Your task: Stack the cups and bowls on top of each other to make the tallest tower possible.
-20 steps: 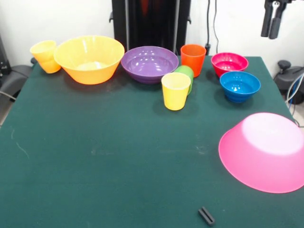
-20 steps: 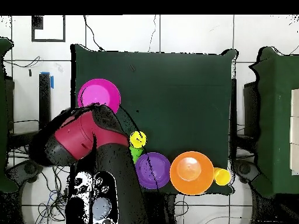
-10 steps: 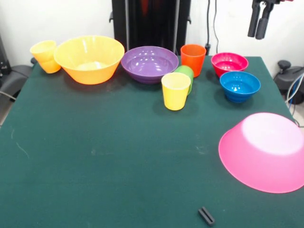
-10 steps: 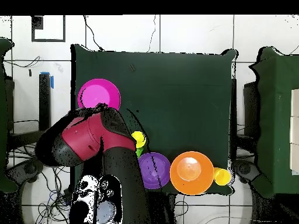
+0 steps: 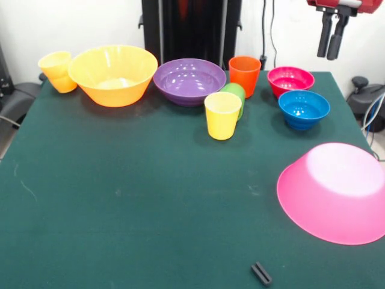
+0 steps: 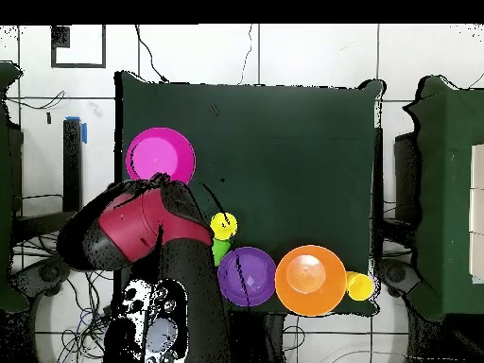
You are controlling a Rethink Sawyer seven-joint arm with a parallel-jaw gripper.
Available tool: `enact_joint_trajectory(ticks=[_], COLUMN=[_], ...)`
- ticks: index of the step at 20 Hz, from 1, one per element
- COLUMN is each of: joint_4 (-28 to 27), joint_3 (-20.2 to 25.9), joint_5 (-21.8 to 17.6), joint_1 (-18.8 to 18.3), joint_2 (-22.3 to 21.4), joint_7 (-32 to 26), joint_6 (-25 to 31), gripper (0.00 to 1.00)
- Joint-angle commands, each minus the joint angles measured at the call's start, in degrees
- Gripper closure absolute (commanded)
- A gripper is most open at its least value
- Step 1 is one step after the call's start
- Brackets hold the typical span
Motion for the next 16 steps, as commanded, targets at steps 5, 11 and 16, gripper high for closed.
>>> enact_joint_trajectory(ticks=[5,11,16], joint_4=[-0.19,-2.31,-3.76], joint_3=[-4.21,-6.43,-7.86], joint_5=[5.91,8.37,10.91], joint_1=[5.51,8.71,10.97], joint_2=[8.12,10.67,13.08], joint_7=[17.15,19.26,21.29], joint_6=[-3.07,-3.47,-4.11], gripper=[1.00,1.00,1.00])
